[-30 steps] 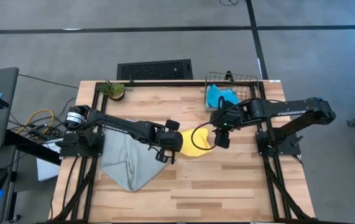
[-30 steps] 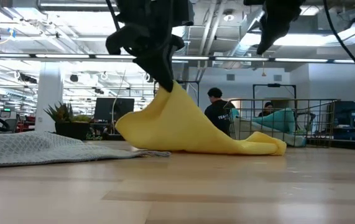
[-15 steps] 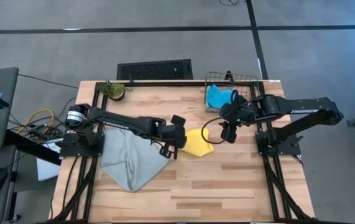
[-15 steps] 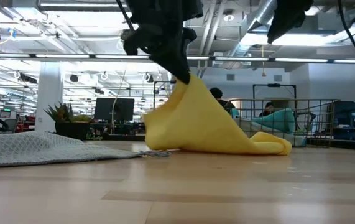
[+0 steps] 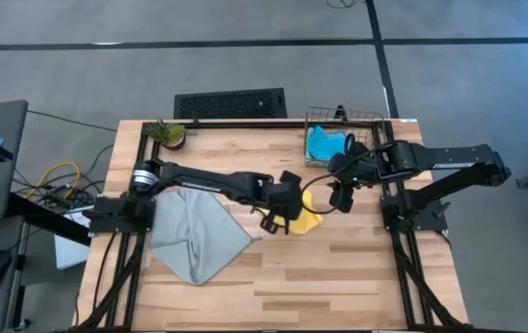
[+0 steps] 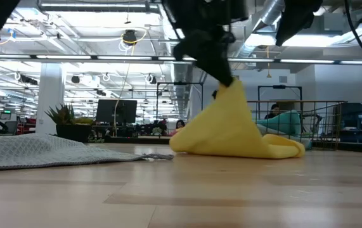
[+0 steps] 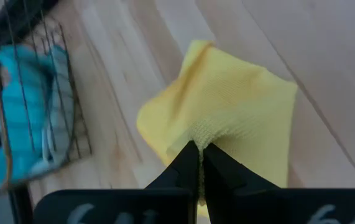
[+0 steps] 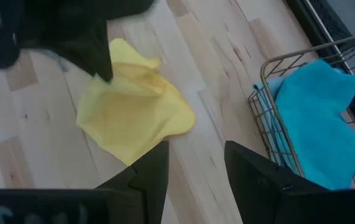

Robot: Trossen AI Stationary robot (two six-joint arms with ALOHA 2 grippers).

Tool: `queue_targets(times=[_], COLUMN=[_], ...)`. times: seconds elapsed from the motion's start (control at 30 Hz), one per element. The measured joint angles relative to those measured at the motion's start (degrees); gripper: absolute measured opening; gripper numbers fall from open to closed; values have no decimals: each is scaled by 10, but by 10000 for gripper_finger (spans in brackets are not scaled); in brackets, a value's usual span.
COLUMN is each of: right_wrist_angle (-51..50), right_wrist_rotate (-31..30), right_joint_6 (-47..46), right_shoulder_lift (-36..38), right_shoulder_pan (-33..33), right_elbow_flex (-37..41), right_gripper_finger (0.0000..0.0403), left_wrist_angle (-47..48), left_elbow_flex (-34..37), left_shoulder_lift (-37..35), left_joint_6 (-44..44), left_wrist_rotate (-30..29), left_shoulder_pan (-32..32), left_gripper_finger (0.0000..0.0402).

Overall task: Fold microfiber towels
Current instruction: Fold the yellow microfiber cloth

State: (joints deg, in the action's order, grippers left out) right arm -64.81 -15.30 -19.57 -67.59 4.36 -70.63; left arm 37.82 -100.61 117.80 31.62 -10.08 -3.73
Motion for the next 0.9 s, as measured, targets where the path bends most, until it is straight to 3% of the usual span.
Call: queue_targets(times=[0.43,0.9], right_wrist_angle=[-8,-12], right_wrist_rotate=[0,0], right_joint_6=[0,0], right_shoulder_lift=[-1,-1], right_shoulder_pan=[0,0], right_elbow_flex=[0,0], right_gripper_finger=[178,178], left_wrist_angle=[51,32], left_elbow_flex=[-161,-167], left_shoulder_lift=[147,165], left_joint_6=[18,2], left_wrist_rotate=[7,-2], left_shoulder_pan=[2,5], left_gripper_finger=[0,1])
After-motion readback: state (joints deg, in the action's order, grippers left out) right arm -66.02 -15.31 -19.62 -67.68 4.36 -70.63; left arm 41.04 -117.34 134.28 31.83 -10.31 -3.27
